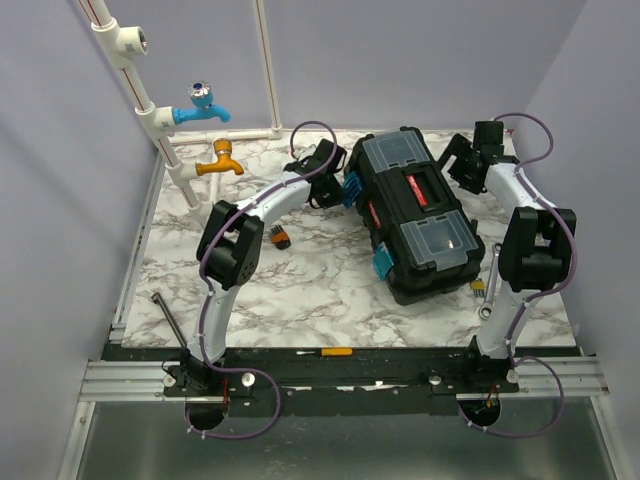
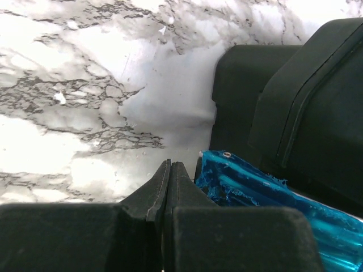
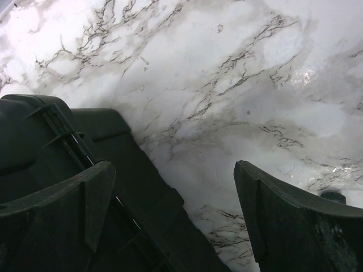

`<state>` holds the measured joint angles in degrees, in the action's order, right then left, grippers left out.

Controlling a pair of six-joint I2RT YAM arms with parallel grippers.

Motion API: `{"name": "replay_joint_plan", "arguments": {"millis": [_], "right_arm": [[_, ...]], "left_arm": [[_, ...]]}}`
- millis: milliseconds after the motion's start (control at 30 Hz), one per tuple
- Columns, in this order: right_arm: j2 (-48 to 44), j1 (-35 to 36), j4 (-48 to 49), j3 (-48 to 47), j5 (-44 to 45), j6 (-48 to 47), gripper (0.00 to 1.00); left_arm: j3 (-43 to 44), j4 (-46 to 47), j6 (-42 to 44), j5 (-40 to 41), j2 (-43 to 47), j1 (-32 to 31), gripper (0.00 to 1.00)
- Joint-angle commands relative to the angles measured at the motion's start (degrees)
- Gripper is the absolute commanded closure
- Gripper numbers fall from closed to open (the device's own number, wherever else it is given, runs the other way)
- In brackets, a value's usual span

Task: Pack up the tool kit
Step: Close the toolbox at the center of the board.

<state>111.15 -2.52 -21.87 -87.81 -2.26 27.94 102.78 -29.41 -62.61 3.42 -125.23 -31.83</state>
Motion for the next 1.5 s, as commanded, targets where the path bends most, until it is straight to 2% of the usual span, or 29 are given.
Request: {"name": "replay_joint_plan", "arguments": {"millis": [0,333,467,600,833,1033,1467], "right_arm": [[-1.4,5.0,-0.7,3.7,-5.5,0.5,0.05],[-7.5,6.8,3.0,12.2,-8.6,1.9,0.04],[-8.7,7.9,4.9,15.0,-10.7,2.6,0.04],[-8.0,8.3,4.9,15.3,-12.1,2.2,0.04],[-7.8,8.9,5.0,15.0,-13.8,1.9,0.04],[-7.3,10.3,4.7,14.7,-13.8,1.7,0.04],[-7.1,13.7,5.0,15.0,-16.4,2.7,0.04]], "left_arm": [[5.2,-4.2,-1.8,1.6,-1.4,-2.4,1.0],[12.4,-3.1,-2.6,0.4,-6.3,-3.8,1.0],[6.8,8.7,-2.8,-2.3,-5.0,-3.7,1.0],[5.5,14.2,-3.2,-5.7,-5.4,-3.9,1.0],[6.3,17.2,-2.5,-7.7,-6.4,-4.4,1.0],[11.1,14.1,-1.2,-7.0,-8.0,-5.4,1.0],[12.5,16.8,-1.7,-8.8,-9.9,-7.3,1.0]]}}
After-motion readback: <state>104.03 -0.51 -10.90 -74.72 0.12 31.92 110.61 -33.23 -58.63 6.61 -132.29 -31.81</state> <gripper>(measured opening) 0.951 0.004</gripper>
